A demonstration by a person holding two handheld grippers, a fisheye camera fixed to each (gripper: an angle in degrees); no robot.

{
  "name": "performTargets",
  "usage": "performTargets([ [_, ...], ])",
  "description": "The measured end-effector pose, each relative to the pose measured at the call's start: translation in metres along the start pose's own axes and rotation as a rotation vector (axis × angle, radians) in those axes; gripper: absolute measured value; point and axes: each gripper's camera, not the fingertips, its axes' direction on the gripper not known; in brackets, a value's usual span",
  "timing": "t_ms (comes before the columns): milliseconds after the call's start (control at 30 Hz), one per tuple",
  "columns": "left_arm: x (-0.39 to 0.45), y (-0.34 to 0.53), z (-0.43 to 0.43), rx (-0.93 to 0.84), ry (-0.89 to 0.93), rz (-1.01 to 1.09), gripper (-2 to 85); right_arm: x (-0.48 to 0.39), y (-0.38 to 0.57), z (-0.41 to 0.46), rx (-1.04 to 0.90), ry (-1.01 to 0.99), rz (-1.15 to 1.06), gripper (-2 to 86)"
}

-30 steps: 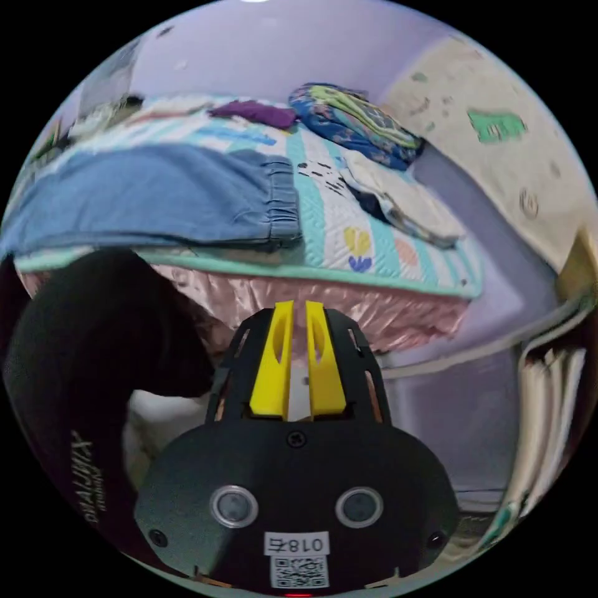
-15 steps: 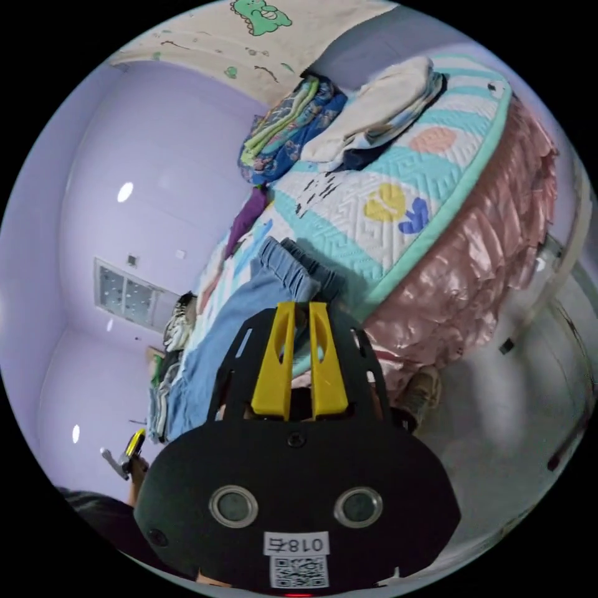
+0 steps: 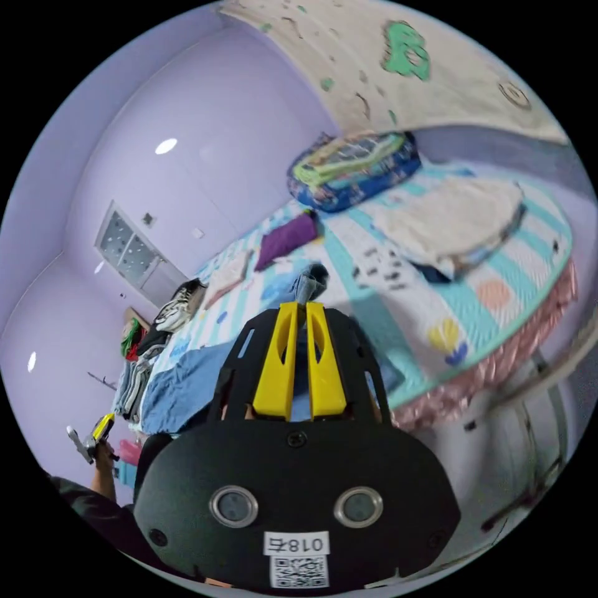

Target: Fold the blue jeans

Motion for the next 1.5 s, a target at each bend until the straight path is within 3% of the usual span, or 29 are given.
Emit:
performTargets([
  [100, -0.007, 0.004, 0.0, -0.019, 0.011, -0.049, -1.0, 0.06, 0.029, 0.035, -0.184, 0.058, 0.167, 2.1],
  [233, -0.011, -0.006, -0.005, -0.014, 0.01, -0.084, -1.0, 0.094, 0.046, 0.021, -0.064, -0.096, 0.265, 3.3],
  [533, 0.019, -0.042, -0.003, -0.012, 0.038, -0.086, -1.0, 0.11, 0.049, -0.015, 0.049, -0.154, 0.293, 8.5],
  [867, 0.175, -0.154, 0.083, -0.129, 0.337, 0.276, 0.5, 0.114, 0.032, -0.003, 0.001, -0.18, 0.358, 9.3],
  [1067, 0.28, -0.199, 0.138, -0.176, 0.462, 0.399, 4.2, 0.082, 0.029, 0.004, -0.045, -0.187, 0.226, 8.4],
  [1267, 0.371, -0.214, 0.172, -0.178, 0.422, 0.601, 3.9, 0.076, 0.025, 0.031, -0.126, -0.132, 0.187, 9.1],
  [1500, 0.391, -0.228, 0.208, -0.205, 0.433, 0.549, -0.1, 0.087, 0.01, 0.057, -0.168, -0.081, 0.208, 3.6],
])
